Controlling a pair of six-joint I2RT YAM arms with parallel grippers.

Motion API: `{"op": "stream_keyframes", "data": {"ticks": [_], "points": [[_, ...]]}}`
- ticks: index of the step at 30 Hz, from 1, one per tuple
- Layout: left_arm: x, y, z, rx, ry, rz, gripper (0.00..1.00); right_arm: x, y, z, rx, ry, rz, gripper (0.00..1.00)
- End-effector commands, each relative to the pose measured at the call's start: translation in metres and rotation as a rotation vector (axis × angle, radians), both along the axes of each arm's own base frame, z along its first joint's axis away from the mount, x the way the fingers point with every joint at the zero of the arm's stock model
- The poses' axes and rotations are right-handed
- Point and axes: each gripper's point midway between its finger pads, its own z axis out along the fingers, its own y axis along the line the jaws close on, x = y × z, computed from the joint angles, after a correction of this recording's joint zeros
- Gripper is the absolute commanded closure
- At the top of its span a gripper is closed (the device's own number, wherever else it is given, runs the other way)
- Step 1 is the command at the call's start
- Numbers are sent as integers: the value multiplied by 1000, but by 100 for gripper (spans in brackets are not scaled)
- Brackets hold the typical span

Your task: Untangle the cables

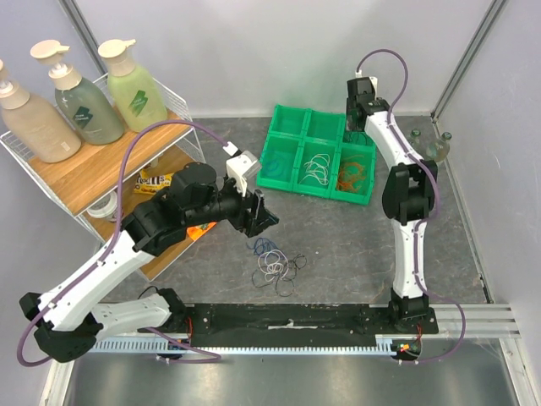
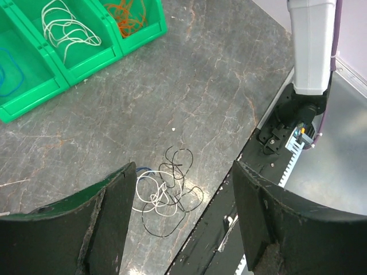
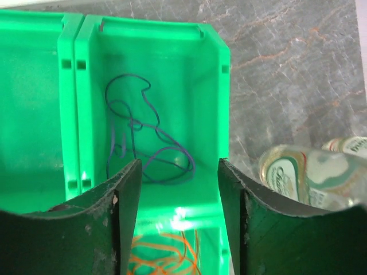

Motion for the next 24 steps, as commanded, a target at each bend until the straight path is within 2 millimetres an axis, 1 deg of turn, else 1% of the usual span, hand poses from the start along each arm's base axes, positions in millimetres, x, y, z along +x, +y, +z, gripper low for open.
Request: {"op": "stream_keyframes", "data": {"ticks": [1, 4, 6, 8, 9, 10, 12, 13, 14, 15, 16, 17, 18, 21, 24], "points": [[-3, -10, 5, -28, 25, -35, 26, -38, 3, 70, 38, -22, 7, 36], [-1, -15, -8, -8, 57, -33, 27, -68, 13, 68, 103, 27, 35, 32], [3, -19, -16, -4, 79, -25, 27, -90, 28, 70, 153, 50, 88, 30], [6, -23, -23, -8, 101, -6, 28, -114, 48, 76, 194, 52, 155, 26], [9, -24, -26, -10, 114, 10, 28, -129, 62, 79, 215, 50, 208, 20], [11, -25, -32, -6, 131, 27, 28, -145, 74, 85, 224, 40, 247, 18], [14, -26, -43, -3, 165, 63, 28, -182, 99, 78, 243, 67, 331, 15], [15, -25, -48, -3, 187, 82, 28, -203, 124, 73, 288, 87, 413, 14], [15, -24, -51, -4, 199, 94, 29, -229, 138, 57, 321, 124, 466, 13], [16, -23, -55, 0, 207, 105, 29, -250, 152, 49, 370, 133, 521, 11], [16, -21, -56, -1, 208, 112, 29, -269, 169, 51, 430, 112, 596, 9], [15, -20, -58, 1, 210, 116, 29, -292, 178, 39, 461, 137, 643, 2], [15, -18, -60, 1, 210, 122, 28, -310, 185, 28, 486, 157, 676, 2], [13, -10, -72, 16, 224, 152, 27, -348, 203, 10, 548, 198, 782, 3], [7, -5, -92, 28, 271, 169, 27, -374, 214, -7, 602, 256, 839, 7]]}}
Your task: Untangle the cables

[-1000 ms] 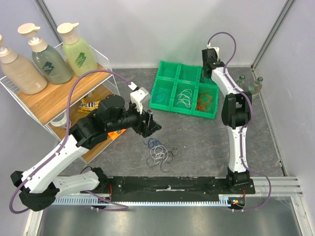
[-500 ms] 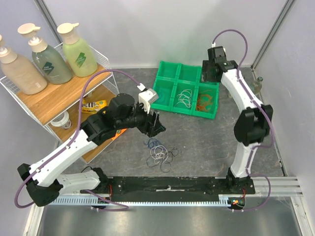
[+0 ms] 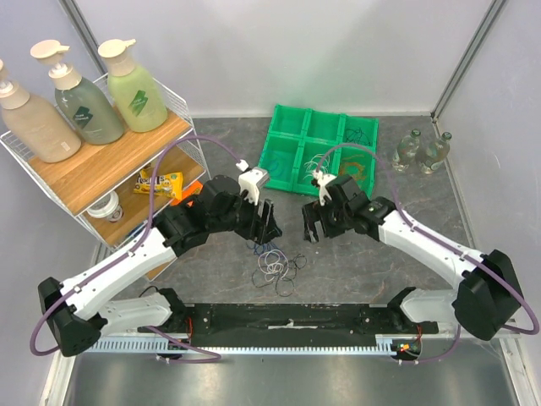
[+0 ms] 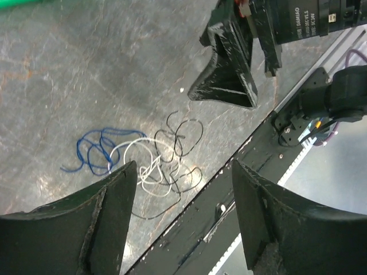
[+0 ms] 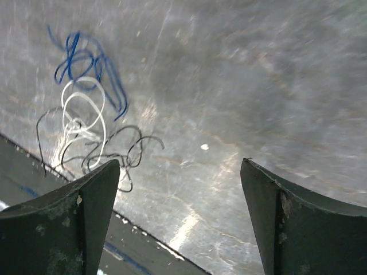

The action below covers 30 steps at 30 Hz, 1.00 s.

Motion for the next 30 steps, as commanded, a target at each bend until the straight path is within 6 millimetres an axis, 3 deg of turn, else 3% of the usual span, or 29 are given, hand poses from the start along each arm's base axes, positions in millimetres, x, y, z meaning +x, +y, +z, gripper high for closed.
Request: {"op": "stream_keyframes", "data": {"ticks": [1, 4, 11, 17, 19, 24, 28, 30], "points": [[-4, 3, -12, -42, 43, 58, 27, -25, 39, 2, 189, 27, 116, 9], [-11, 2, -36, -23, 102, 45, 29, -43, 48, -11, 219, 56, 177, 15], [-18, 0, -77, 46, 225, 44, 37, -62, 54, -42, 220, 155, 264, 47], [-20, -12, -98, 99, 301, -7, 29, -64, 47, -49, 184, 167, 244, 86], [-21, -18, -104, 110, 333, -33, 29, -62, 45, -40, 183, 138, 233, 100], [-16, -38, -123, 112, 373, -96, 39, -54, 46, 8, 254, 16, 215, 100], [-6, -40, -165, 221, 474, -75, 63, -51, 49, 59, 346, -87, 209, 100], [-6, -37, -184, 266, 519, -71, 68, -45, 46, 88, 375, -155, 178, 100]]}}
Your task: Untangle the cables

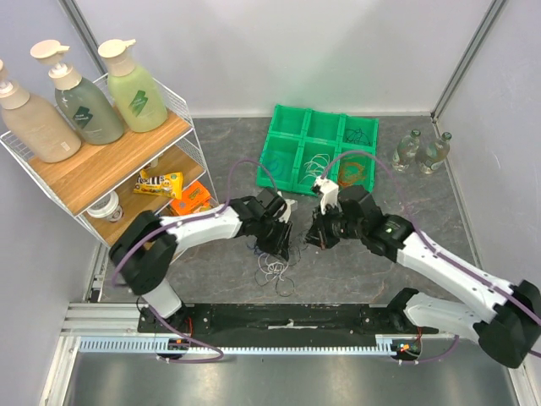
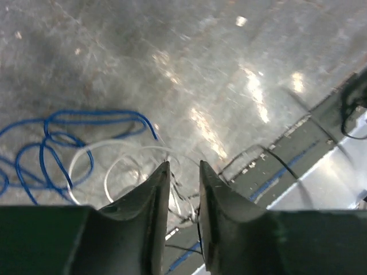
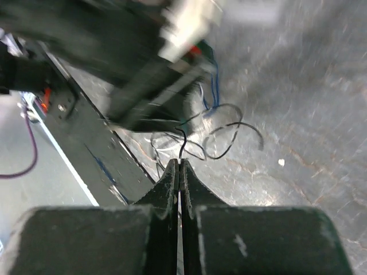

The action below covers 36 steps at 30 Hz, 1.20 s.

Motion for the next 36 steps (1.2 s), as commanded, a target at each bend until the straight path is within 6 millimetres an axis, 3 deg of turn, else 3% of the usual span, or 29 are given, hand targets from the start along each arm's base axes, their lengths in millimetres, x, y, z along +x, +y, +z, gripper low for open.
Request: {"op": "stream_keyframes", "data": {"ticks": [1, 4, 9, 13, 17, 26, 29, 33, 36], "points": [[9, -6, -25, 35, 57, -21, 70, 16, 1, 81, 119, -161, -78, 100], [7, 5, -38, 64, 67, -16, 73, 33, -22, 139, 134, -316, -216, 100], [4, 12, -36, 44, 29, -27, 73, 52, -72, 249, 169, -579, -449, 100], [3, 18, -38, 57, 16, -28, 73, 55, -90, 327, 231, -722, -522, 100], [3, 20, -37, 59, 6, -29, 74, 52, -103, 391, 316, -820, -581, 100], [2, 23, -27, 34, -30, -24, 74, 27, -142, 487, 510, -964, -701, 100], [1, 24, -28, 36, -31, -26, 75, 8, -156, 524, 621, -1018, -708, 100], [0, 24, -27, 30, -30, -28, 76, -22, -191, 576, 745, -1124, -770, 100], [-1, 25, -25, 26, -36, -31, 76, -30, -199, 589, 784, -1164, -781, 100]]}}
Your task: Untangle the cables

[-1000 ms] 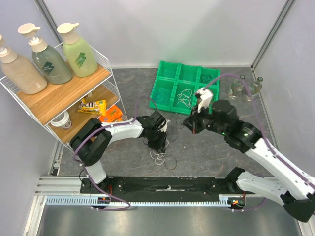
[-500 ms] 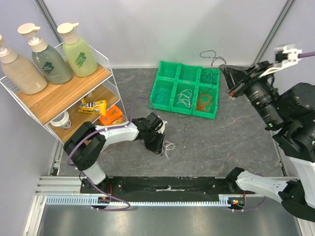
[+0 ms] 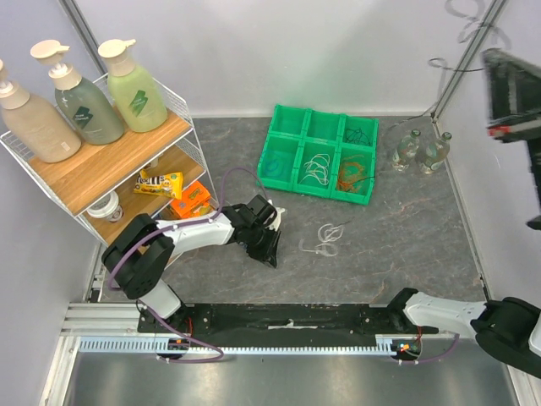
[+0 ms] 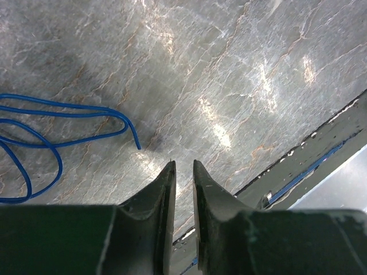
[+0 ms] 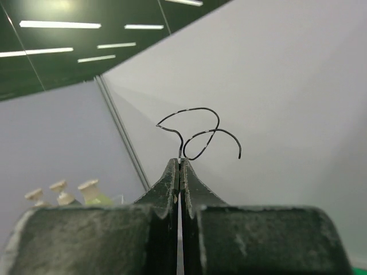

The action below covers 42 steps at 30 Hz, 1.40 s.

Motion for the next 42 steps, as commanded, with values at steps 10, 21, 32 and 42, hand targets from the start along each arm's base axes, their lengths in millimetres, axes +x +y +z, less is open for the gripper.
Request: {"op": "stream_keyframes", "data": {"ticks": [10, 21, 32, 42], "points": [[13, -38, 103, -324, -199, -111, 55, 50, 70, -95, -68, 208, 136, 100], [34, -71, 285, -690, -563, -194, 7, 61, 102, -144, -117, 341, 231, 100], [54, -112, 374, -982, -666, -185, 4, 62, 113, -142, -27, 348, 294, 100], [74, -115, 377, -891, -698, -147, 98, 70, 101, -177, -62, 451, 204, 97]]}}
